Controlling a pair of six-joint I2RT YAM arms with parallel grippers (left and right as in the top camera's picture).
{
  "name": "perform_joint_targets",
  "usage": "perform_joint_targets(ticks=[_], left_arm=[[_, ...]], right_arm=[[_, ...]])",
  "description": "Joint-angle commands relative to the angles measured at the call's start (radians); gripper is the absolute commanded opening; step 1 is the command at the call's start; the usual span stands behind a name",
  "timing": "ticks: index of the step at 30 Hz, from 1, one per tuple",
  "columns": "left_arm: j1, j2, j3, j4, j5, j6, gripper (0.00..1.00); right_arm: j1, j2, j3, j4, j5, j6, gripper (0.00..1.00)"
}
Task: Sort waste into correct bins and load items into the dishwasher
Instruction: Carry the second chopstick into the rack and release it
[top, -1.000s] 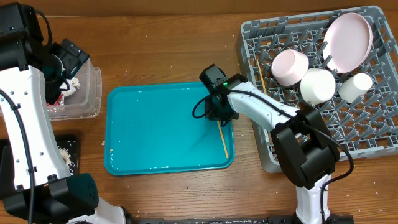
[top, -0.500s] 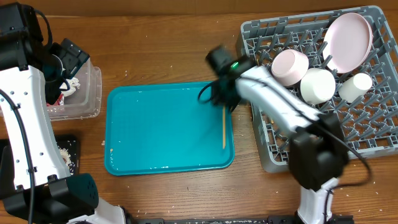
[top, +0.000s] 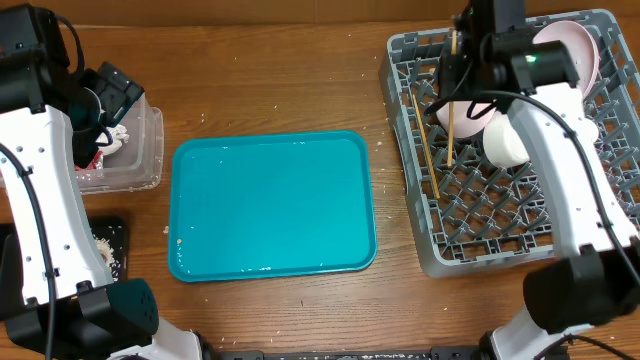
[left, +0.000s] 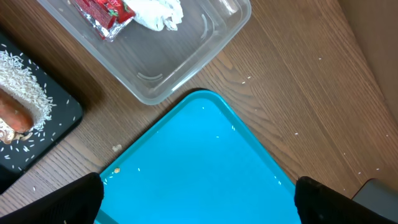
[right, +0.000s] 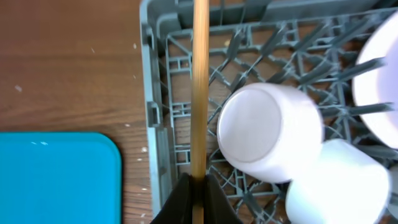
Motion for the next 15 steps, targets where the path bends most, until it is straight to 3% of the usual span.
perform_joint_targets(ticks=[1,5,15], left_arm=[[0.000,0.002,0.006,0.000,0.007,0.019,1.00],[0.000,0.002,0.006,0.000,0.007,0.019,1.00],[0.000,0.002,0.006,0.000,0.007,0.019,1.00]], right_arm=[[-0.002,0.044,-0.074,0.052,-0.026,-0.064,0.04],[-0.001,0.061,-0.125,0.120,-0.026,-0.064,0.07],[-0.001,0.070,-0.113,0.092,-0.072,-0.028,0.39]])
